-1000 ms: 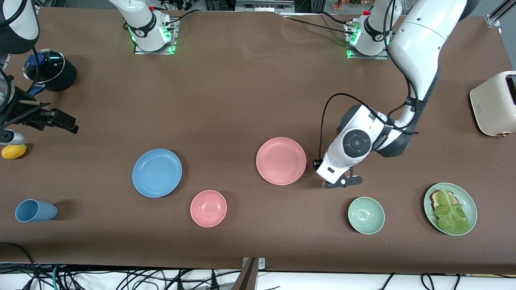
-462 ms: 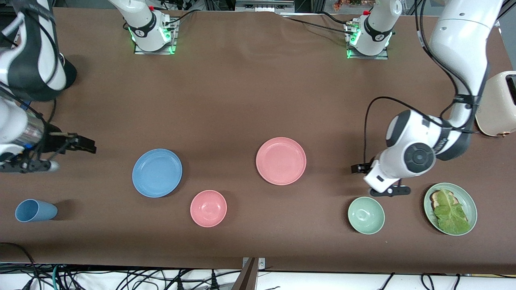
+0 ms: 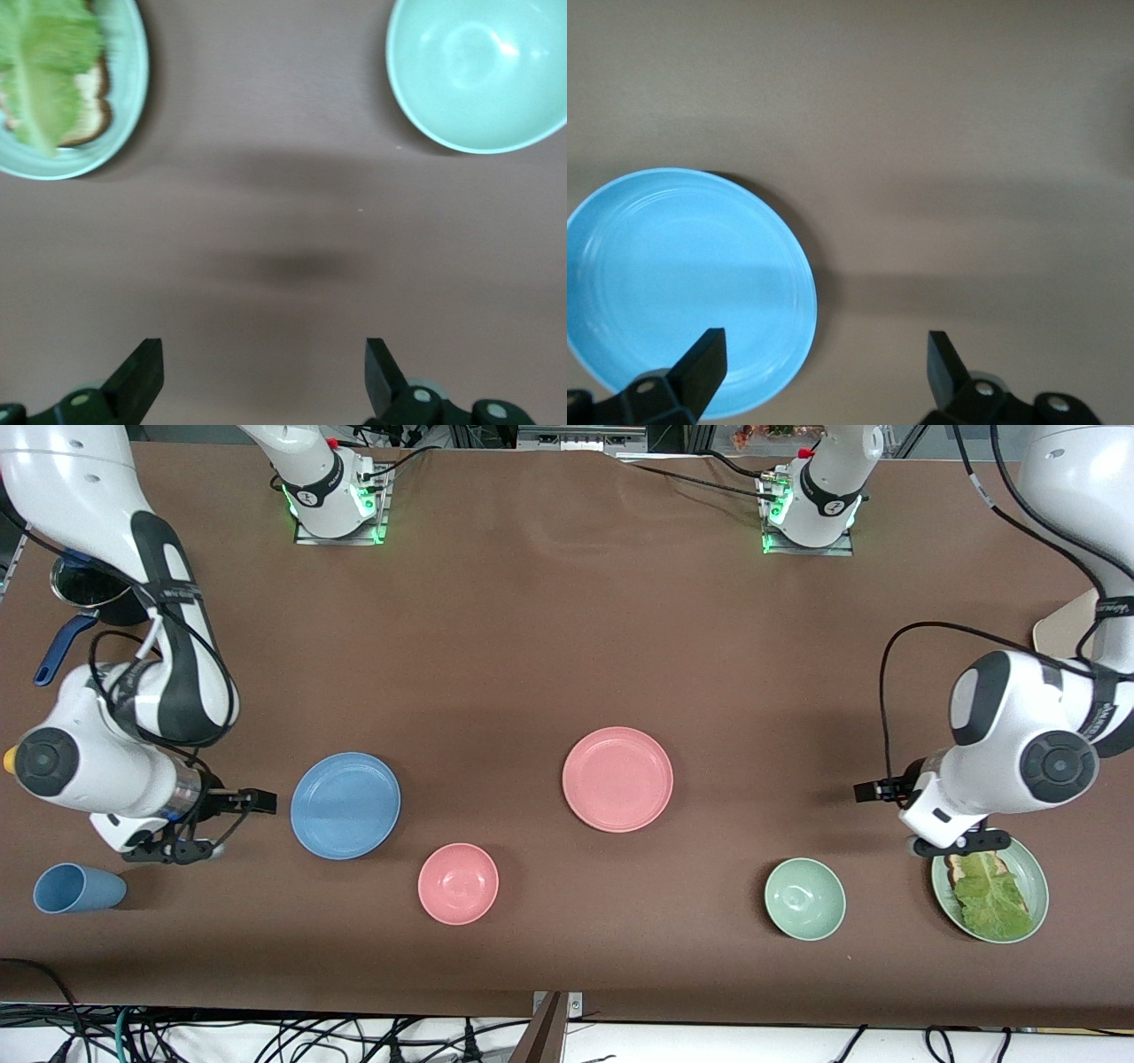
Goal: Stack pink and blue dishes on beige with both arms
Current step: 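Retract the left gripper while the right gripper reaches the blue plate, then close the right gripper on the blue plate rim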
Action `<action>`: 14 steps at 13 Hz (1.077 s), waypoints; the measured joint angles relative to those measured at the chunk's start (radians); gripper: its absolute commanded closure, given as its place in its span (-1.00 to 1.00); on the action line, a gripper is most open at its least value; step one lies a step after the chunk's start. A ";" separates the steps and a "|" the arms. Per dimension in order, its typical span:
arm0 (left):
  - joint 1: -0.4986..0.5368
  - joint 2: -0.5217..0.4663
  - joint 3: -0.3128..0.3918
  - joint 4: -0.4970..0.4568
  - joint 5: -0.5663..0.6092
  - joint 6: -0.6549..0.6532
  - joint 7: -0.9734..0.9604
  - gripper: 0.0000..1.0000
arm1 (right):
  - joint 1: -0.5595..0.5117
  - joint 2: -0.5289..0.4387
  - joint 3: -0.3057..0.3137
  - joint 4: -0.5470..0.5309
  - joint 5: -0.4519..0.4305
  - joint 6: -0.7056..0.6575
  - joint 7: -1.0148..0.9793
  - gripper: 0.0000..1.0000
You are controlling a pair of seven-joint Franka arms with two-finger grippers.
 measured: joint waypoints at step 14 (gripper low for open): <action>-0.262 -0.494 0.382 -0.010 -0.253 -0.333 0.268 -1.00 | 0.011 0.060 0.007 -0.195 0.023 0.290 0.000 0.76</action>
